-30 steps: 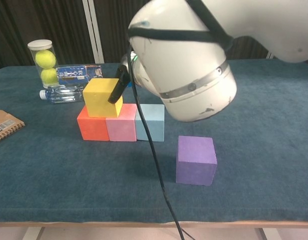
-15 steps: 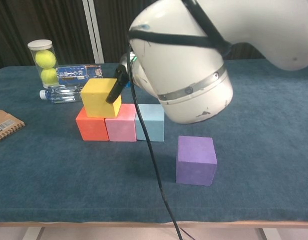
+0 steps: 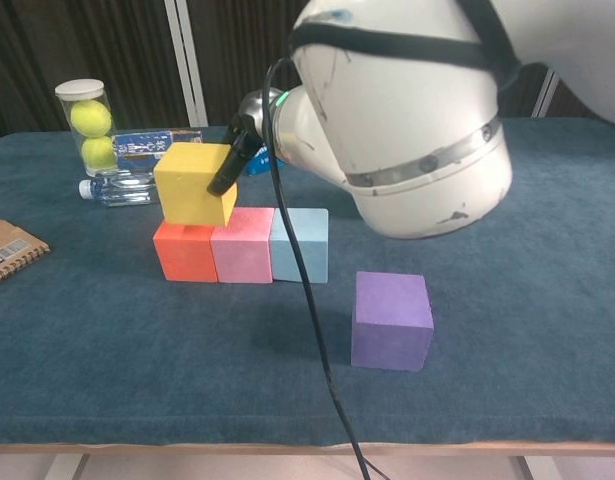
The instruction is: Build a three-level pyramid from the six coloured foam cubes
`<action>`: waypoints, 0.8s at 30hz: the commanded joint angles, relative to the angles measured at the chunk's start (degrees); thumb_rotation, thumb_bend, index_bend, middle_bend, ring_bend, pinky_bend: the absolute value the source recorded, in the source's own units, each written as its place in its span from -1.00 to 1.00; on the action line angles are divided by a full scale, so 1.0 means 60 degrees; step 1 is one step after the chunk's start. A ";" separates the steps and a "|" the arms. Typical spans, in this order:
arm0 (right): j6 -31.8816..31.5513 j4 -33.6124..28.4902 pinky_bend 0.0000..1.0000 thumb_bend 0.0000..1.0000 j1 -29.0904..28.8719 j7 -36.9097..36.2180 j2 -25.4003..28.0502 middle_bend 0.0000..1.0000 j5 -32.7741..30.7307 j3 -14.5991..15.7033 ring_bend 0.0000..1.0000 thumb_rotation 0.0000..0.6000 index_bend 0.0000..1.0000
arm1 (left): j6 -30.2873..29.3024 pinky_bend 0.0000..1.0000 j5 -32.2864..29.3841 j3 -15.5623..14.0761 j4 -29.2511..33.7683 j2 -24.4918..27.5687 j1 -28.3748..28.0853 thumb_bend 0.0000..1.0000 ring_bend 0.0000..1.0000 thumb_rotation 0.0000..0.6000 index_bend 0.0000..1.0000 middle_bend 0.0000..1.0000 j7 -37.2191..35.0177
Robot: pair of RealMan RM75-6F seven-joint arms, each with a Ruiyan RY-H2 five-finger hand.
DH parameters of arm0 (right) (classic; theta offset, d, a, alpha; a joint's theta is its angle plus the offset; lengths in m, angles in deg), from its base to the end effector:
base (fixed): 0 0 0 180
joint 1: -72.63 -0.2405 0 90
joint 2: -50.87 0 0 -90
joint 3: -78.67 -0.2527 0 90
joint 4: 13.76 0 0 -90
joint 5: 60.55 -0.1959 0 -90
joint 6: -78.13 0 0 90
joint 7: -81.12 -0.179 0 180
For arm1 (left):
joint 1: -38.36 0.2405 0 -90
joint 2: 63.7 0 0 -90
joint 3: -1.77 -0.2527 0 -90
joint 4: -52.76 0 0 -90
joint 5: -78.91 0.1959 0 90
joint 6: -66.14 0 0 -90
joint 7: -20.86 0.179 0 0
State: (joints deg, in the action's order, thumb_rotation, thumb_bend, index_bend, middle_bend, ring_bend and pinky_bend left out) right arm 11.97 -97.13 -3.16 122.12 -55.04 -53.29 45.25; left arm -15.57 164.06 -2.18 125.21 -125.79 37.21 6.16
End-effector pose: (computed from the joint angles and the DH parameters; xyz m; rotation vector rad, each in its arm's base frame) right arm 0.0571 -0.4007 -0.0694 1.6104 -1.4489 0.9517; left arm -0.3940 0.1698 0.2036 -1.4131 -0.9679 -0.6384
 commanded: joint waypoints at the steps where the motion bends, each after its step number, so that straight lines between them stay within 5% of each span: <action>1: 0.0014 0.0000 -1.00 -0.59 0.0004 0.0060 -0.0018 -1.00 -0.0008 0.0049 -1.00 1.00 0.04 | 0.0009 -0.81 0.0018 0.0018 0.0055 -0.0001 0.0010 -0.70 -1.00 1.00 -0.80 -0.97 0.0039; 24: 0.0235 0.0293 -1.00 -0.59 0.0105 0.0223 -0.0121 -1.00 -0.0033 0.0159 -1.00 1.00 -0.07 | 0.0398 -0.81 0.0036 0.0082 0.0216 0.0022 -0.0064 -0.70 -1.00 1.00 -0.80 -0.97 0.0033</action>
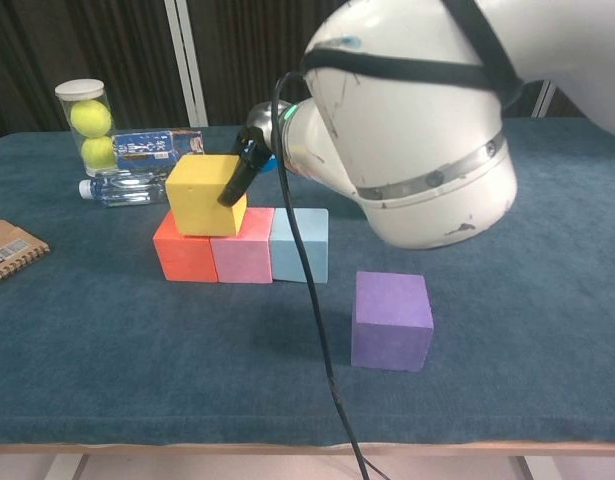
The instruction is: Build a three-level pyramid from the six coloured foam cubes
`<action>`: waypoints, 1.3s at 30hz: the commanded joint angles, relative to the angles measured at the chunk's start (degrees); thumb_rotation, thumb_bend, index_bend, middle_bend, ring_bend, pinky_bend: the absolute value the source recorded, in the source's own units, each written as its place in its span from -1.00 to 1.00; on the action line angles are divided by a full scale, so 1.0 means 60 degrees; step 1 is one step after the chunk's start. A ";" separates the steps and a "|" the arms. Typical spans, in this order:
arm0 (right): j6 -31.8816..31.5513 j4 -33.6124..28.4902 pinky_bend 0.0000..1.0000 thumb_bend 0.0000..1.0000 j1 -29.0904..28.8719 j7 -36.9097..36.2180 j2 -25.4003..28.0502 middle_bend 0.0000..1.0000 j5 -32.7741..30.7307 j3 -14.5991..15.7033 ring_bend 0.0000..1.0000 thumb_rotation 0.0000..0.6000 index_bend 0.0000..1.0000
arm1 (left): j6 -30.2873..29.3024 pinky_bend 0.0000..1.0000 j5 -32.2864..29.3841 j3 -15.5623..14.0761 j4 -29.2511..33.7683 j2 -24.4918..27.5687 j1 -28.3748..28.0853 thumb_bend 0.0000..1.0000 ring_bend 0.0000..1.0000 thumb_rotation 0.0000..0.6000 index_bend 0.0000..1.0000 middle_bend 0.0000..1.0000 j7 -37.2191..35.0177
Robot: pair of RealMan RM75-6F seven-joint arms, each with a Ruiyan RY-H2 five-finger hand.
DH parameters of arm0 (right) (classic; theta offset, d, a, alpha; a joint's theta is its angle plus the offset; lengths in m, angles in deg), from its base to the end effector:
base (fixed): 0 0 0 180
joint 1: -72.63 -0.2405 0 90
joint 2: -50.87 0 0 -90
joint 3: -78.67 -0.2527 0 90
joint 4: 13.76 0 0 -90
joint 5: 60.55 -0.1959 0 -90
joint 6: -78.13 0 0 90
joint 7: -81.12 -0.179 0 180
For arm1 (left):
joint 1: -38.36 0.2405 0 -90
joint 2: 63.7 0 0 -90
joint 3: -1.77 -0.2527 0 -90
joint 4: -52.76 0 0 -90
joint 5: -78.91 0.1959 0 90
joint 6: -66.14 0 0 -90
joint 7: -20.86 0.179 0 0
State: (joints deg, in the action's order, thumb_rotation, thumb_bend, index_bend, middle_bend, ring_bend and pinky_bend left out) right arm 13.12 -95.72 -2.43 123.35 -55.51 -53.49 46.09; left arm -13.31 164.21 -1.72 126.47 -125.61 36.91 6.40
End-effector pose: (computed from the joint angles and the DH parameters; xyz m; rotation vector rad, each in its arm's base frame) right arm 0.0474 -0.4021 -0.0753 1.6228 -1.4349 0.9112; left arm -0.3938 0.1720 0.1971 -1.4199 -1.0030 -0.6286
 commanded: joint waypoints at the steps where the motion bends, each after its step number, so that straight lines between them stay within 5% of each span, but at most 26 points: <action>1: 0.0049 0.0089 -1.00 -0.59 -0.0037 0.0070 -0.0070 -1.00 -0.0010 0.0052 -1.00 1.00 -0.09 | 0.0044 -0.81 0.0035 -0.0002 0.0000 -0.0020 -0.0027 -0.70 -1.00 1.00 -0.80 -0.97 0.0009; 9: 0.0045 0.0068 -1.00 -0.59 -0.0050 0.0254 -0.0064 -1.00 -0.0179 0.0033 -1.00 1.00 -0.43 | 0.0058 -0.81 0.0052 0.0011 0.0008 -0.0004 -0.0012 -0.70 -1.00 1.00 -0.80 -0.96 -0.0005; 26: 0.0037 -0.0015 -1.00 -0.59 0.0083 0.0168 0.0077 -1.00 -0.0079 -0.0031 -1.00 1.00 -0.31 | 0.0152 -0.81 0.0075 0.0039 -0.0003 -0.0020 -0.0040 -0.70 -1.00 1.00 -0.80 -0.97 0.0011; 39: 0.0135 0.0105 -1.00 -0.59 0.0033 0.0249 0.0002 -1.00 -0.0197 0.0012 -1.00 1.00 -0.47 | 0.0203 -0.81 0.0066 0.0042 -0.0051 -0.0033 -0.0034 -0.70 -1.00 1.00 -0.80 -0.97 -0.0032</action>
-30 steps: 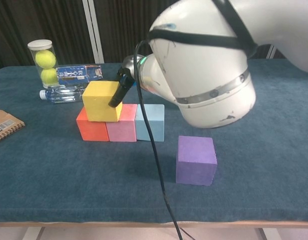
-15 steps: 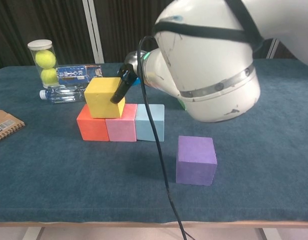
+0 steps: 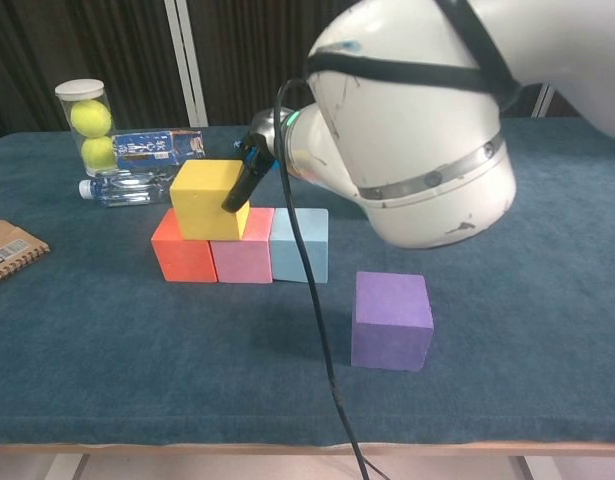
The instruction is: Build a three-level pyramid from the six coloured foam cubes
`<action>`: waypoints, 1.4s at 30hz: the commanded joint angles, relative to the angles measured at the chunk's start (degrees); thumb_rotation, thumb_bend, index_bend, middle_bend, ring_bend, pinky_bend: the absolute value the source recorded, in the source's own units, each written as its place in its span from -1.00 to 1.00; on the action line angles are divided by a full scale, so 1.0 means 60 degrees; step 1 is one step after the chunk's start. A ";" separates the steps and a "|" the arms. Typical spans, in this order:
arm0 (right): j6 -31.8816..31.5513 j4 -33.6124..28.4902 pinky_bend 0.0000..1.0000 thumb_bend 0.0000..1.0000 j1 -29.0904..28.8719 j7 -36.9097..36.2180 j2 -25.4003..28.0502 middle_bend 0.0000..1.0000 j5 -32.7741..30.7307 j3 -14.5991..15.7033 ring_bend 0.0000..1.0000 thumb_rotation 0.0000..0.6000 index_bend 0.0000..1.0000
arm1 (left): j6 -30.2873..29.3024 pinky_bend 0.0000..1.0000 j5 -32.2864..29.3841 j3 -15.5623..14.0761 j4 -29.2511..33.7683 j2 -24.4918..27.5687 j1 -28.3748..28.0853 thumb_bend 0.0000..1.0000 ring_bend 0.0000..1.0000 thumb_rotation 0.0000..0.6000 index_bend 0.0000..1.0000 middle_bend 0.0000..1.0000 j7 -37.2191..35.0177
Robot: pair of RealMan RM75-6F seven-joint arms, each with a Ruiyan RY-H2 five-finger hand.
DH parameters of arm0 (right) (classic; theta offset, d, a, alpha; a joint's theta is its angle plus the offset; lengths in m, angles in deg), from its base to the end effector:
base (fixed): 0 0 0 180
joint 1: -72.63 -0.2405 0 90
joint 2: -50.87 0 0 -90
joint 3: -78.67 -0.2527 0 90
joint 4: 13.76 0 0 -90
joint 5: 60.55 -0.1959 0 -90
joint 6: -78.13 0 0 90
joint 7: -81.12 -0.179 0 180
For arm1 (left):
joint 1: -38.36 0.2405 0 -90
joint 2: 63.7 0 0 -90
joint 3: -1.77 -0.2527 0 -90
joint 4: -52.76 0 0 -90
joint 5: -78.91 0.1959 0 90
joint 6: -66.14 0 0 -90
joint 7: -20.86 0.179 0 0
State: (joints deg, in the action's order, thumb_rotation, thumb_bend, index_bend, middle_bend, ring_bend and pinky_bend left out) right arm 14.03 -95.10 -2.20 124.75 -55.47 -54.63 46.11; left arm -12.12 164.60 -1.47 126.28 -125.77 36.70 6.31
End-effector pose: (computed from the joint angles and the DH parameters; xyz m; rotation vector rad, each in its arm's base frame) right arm 0.0428 -0.4033 -0.0778 1.6325 -1.4346 0.8793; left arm -0.3948 0.1736 0.1937 -1.4307 -1.0142 -0.6208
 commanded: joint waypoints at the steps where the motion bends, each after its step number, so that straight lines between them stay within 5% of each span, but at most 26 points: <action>1: -0.0018 0.0002 -1.00 -0.59 -0.0007 0.0016 -0.0010 -1.00 -0.0005 0.0007 -1.00 1.00 -0.51 | 0.0009 -0.81 0.0002 -0.0002 -0.0034 -0.0011 0.0003 -0.70 -1.00 1.00 -0.80 -0.97 -0.0026; 12: 0.0069 -0.0129 -1.00 -0.59 0.0013 0.0146 0.0105 -1.00 -0.0161 0.0008 -1.00 1.00 -0.97 | 0.0000 -0.81 0.0006 0.0008 -0.0061 -0.0006 0.0019 -0.70 -1.00 1.00 -0.80 -0.97 -0.0085; 22: -0.0549 -0.2196 -1.00 -0.59 0.0802 0.0404 0.1615 -1.00 0.0207 0.0460 -1.00 1.00 -1.00 | 0.0025 -0.81 0.0037 0.0022 -0.0081 0.0012 -0.0015 -0.70 -1.00 1.00 -0.80 -0.97 -0.0175; 34: -0.0469 -0.6178 -1.00 -0.59 0.4155 -0.1480 0.5261 -1.00 0.3690 0.3168 -1.00 1.00 -1.00 | 0.0296 -0.81 0.0013 0.0053 -0.0146 -0.0067 -0.0178 -0.70 -1.00 1.00 -0.80 -0.97 -0.0166; 42: 0.0867 -0.6074 -1.00 -0.59 0.5641 -0.3762 0.5674 -1.00 0.5419 0.4448 -1.00 1.00 -1.00 | 0.0567 -0.81 0.0073 0.0001 -0.0248 -0.0269 -0.0338 -0.70 -1.00 1.00 -0.80 -0.97 -0.0061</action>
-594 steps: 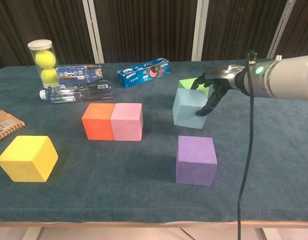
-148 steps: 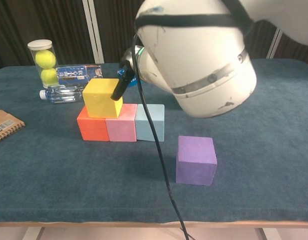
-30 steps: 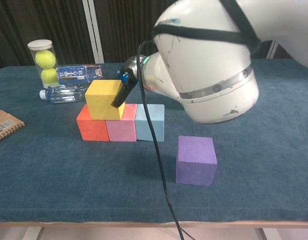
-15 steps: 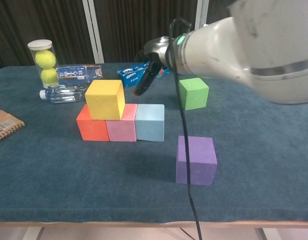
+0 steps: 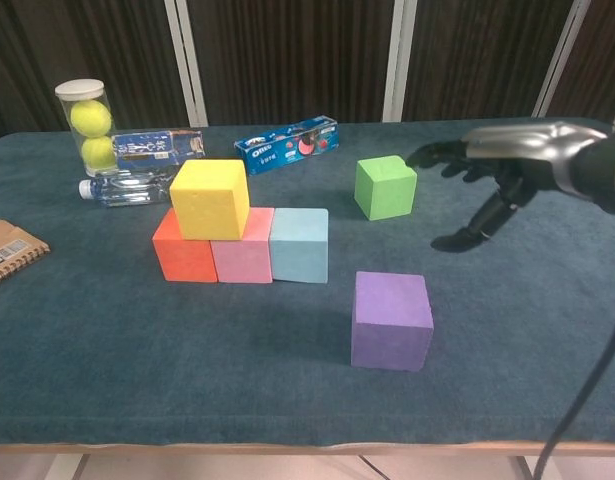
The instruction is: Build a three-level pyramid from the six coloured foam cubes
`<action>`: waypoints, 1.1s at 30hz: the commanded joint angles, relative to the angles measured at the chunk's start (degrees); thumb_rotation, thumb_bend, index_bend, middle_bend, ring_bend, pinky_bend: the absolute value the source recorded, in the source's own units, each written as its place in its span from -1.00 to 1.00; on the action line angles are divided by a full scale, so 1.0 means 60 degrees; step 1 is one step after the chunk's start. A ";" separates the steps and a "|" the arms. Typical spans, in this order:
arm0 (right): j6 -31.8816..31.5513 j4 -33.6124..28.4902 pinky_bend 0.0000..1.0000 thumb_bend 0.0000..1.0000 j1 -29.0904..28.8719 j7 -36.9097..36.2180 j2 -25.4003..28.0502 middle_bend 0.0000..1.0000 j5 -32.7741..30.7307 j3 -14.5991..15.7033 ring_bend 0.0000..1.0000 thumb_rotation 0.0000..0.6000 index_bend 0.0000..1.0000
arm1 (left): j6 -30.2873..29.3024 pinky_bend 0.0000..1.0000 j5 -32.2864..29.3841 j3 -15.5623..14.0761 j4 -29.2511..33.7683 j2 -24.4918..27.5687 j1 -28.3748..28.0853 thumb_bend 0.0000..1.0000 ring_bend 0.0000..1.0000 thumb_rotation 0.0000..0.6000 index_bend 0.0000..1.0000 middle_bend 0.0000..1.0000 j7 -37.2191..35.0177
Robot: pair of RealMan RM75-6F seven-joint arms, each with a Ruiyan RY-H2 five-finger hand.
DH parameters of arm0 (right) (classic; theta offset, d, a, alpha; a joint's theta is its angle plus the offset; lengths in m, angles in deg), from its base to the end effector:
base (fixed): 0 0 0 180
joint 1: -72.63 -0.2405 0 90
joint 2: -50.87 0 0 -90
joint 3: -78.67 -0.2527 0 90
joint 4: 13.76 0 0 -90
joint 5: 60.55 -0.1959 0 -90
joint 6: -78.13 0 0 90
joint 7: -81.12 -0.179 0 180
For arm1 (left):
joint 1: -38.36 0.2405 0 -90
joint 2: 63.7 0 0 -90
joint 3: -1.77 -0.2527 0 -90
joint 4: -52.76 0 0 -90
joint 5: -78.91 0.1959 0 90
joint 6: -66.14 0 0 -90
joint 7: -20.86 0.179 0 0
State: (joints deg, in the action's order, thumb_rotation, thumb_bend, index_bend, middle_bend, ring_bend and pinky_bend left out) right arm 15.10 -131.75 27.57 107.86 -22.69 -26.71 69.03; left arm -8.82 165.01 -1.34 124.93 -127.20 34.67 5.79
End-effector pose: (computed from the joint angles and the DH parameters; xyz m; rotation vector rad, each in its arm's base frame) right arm -0.1215 -0.3185 0.0324 1.7047 -1.4079 0.8162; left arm -0.3968 0.1858 0.1800 -1.4666 -1.0417 -0.6118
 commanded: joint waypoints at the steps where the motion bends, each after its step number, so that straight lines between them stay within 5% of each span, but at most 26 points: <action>1: 0.0885 0.0138 -1.00 -0.59 0.0803 -0.1216 0.0175 -1.00 0.0953 0.0739 -1.00 1.00 -1.00 | 0.0037 -0.81 -0.0007 -0.0036 -0.0055 -0.0065 0.0011 -0.70 -1.00 1.00 -0.80 -0.97 0.0036; 9: 0.1242 0.0709 -1.00 -0.59 0.1115 -0.1915 -0.0323 -1.00 0.1787 0.0992 -1.00 1.00 -1.00 | 0.0023 -0.81 0.0000 -0.0091 -0.0442 -0.0342 0.0072 -0.70 -1.00 1.00 -0.80 -0.97 -0.0162; 29: 0.1364 0.1924 -1.00 -0.59 0.1038 -0.2201 -0.1630 -1.00 0.1113 0.0767 -1.00 1.00 -0.83 | 0.0025 -0.81 0.0015 -0.0124 -0.0779 -0.0380 0.0092 -0.70 -1.00 1.00 -0.80 -0.97 -0.0586; 33: 0.1334 0.2065 -1.00 -0.59 0.1034 -0.2159 -0.1797 -1.00 0.1070 0.0778 -1.00 1.00 -0.65 | 0.0006 -0.81 0.0059 -0.0133 -0.0790 -0.0392 0.0079 -0.70 -1.00 1.00 -0.80 -0.97 -0.0608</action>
State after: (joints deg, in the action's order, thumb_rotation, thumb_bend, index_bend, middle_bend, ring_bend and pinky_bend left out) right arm 23.16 -119.44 33.78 94.85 -33.39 -20.24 73.68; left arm -8.79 165.38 -2.15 120.19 -129.56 35.15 2.14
